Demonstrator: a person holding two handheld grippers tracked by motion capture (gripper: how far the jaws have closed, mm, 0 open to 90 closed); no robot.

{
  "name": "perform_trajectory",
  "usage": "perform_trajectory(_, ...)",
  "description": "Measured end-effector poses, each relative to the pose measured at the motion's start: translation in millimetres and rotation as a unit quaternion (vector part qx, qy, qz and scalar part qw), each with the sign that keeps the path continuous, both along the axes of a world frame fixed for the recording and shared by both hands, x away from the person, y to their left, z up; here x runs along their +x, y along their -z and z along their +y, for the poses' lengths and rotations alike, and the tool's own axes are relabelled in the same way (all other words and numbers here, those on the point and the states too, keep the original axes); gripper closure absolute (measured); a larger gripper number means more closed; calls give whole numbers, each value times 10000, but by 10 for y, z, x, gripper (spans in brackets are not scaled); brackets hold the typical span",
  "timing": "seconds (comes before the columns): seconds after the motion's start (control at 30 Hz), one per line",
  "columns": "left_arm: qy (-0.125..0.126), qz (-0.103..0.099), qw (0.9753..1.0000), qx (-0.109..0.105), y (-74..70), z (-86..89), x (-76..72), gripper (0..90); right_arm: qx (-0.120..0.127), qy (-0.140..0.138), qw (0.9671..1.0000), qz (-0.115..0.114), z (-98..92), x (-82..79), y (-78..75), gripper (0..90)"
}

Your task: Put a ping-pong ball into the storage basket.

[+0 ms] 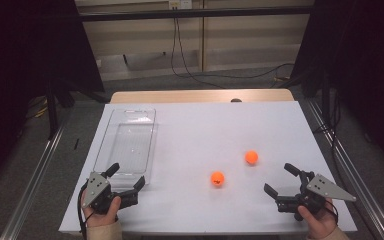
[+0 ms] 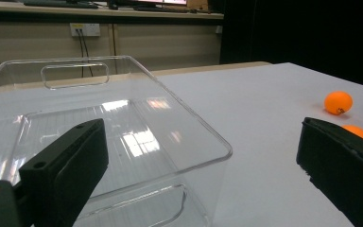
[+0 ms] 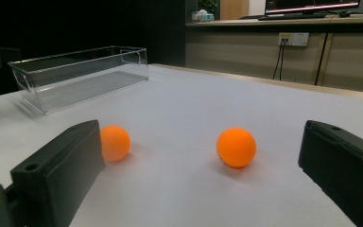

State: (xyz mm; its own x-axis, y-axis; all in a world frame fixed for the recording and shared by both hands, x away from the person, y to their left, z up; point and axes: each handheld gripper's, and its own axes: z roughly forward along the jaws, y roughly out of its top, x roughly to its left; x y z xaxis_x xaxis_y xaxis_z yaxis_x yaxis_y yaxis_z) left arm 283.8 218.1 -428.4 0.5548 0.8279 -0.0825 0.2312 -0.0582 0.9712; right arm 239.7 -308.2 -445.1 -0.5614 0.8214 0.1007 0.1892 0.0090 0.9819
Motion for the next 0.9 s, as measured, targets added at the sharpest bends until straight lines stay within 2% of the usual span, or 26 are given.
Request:
perform_trajectory(0.2, 43, 55, 10000, -13, 2, -18, 10, 29, -26, -9, 10000, -22, -2, -1, -3, 5)
perform_trajectory(0.27, 54, 65, 9999, -75, -1, -34, 11, 28, -46, -14, 10000, -25, -3, 0, -3, 5)
perform_trajectory(0.43, 81, 41, 9999, -83, -28, -58, 12, 28, -62, -33, 10000, -24, 2, 0, -3, 5)
perform_trajectory(0.9, 363, 116, 9990, -220, -87, -243, 56, 27, -28, -45, 10000, -23, -11, 4, -7, 5)
